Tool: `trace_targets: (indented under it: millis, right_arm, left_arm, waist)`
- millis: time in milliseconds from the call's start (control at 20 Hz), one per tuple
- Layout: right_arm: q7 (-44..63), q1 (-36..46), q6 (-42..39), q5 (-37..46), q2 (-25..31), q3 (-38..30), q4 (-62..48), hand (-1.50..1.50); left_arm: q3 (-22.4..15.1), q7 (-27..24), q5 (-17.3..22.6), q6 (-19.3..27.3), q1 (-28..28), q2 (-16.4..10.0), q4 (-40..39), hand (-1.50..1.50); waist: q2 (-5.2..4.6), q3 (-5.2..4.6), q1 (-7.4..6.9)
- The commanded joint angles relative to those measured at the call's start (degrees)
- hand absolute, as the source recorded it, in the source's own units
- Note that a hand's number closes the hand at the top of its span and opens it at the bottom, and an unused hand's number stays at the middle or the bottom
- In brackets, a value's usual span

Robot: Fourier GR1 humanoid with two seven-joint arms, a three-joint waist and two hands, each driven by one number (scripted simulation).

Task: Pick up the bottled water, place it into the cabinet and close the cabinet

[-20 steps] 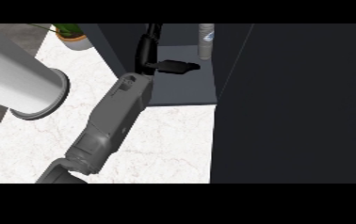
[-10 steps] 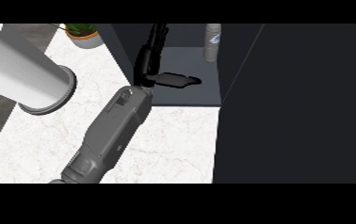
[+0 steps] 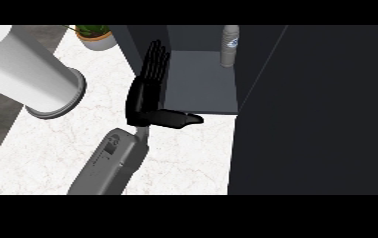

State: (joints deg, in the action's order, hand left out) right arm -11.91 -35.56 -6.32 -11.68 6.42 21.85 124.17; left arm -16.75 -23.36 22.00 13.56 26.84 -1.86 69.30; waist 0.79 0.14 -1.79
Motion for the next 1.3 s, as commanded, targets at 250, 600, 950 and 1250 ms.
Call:
trace_targets:
  millis: [250,600,950,1250]
  right_arm:
    - [-2.20,0.33,-0.75,3.71,1.39,2.01,-1.28,-1.50]
    - [2.82,-2.50,-5.85,9.27,9.03,9.03,3.46,1.50]
    - [7.15,2.39,-9.18,12.48,11.45,15.16,6.24,1.50]
    - [9.93,4.10,-7.84,18.56,10.00,20.30,9.92,1.50]
  left_arm:
    - [-6.79,12.72,0.67,3.58,-22.27,-6.36,35.73,-1.50]
    - [-10.07,9.39,-0.31,3.17,-37.17,-10.25,48.71,-1.50]
    - [-5.33,5.71,2.20,-0.13,-48.69,-16.00,57.73,-1.50]
    - [0.99,2.82,6.81,-4.21,-56.69,-19.25,62.56,-1.50]
  waist:
    - [-0.32,-0.10,0.77]
    - [-0.29,-0.18,0.93]
    - [-0.49,-0.19,0.68]
    - [-0.44,-0.23,0.64]
